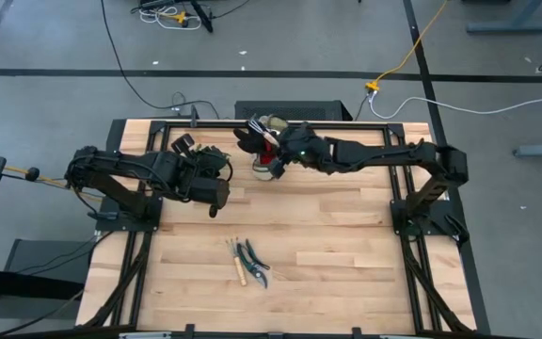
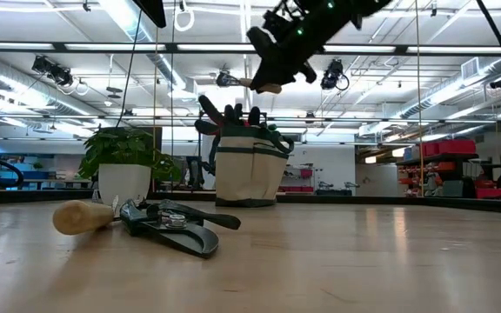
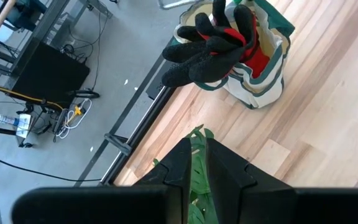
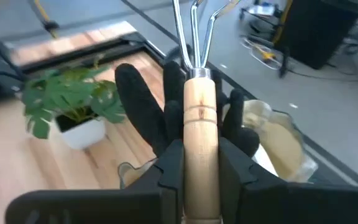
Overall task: Pick & Place Garden tools in Gardening bag
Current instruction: Put the top brown hand rake into the white gardening bag
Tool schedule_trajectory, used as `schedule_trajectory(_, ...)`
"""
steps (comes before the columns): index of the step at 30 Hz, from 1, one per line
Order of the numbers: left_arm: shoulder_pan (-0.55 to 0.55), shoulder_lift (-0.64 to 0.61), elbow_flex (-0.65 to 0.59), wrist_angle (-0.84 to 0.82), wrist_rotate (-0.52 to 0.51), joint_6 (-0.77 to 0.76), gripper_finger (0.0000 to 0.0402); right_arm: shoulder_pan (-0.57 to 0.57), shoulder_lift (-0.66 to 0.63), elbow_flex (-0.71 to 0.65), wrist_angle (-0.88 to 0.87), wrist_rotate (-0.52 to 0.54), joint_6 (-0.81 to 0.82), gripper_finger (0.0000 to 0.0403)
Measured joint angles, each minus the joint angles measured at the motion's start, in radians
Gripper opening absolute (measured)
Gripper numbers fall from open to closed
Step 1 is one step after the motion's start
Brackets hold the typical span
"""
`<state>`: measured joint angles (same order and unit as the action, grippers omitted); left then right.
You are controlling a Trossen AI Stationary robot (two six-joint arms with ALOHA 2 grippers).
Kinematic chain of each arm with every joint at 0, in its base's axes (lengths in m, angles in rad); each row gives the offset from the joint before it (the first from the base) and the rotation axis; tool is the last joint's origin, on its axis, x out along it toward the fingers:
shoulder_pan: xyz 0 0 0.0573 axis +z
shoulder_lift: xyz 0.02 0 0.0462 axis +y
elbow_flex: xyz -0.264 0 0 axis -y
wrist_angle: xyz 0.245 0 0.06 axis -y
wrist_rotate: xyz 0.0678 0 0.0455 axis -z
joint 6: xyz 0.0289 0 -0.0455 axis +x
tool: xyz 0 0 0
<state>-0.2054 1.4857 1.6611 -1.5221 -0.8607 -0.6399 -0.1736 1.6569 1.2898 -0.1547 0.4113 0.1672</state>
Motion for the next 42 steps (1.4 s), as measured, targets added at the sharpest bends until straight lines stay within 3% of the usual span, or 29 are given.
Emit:
schedule_trajectory(4, 0.000, 0.000, 0.000, -0.002, -0.008, 0.003, 0.0055, -0.043, -0.070, -0.155, 0.200, -0.127, -0.009, 0.0052)
schedule_trajectory(7, 0.000, 0.000, 0.000, -0.001, -0.016, 0.009, 0.0055, -0.071, -0.118, -0.256, 0.351, -0.161, 0.001, 0.0052)
schedule_trajectory(12, 0.000, 0.000, 0.000, -0.001, -0.037, 0.008, 0.0055, -0.124, -0.141, -0.410, 0.727, -0.326, 0.021, 0.0052)
schedule_trajectory(18, 0.000, 0.000, 0.000, -0.001, -0.037, 0.008, 0.0055, -0.196, -0.140, -0.510, 0.886, -0.349, 0.060, 0.0052)
schedule_trajectory(23, 0.000, 0.000, 0.000, 0.000, -0.046, 0.007, 0.0055, -0.248, -0.118, -0.529, 0.964, -0.360, 0.061, 0.0052)
schedule_trajectory(33, 0.000, 0.000, 0.000, 0.009, -0.063, 0.005, 0.0055, -0.341, 0.051, -0.518, 1.183, -0.531, 0.107, 0.0052)
schedule_trajectory(42, 0.000, 0.000, 0.000, 0.010, -0.063, 0.006, 0.0055, -0.394, 0.157, -0.447, 1.221, -0.571, 0.120, 0.0052)
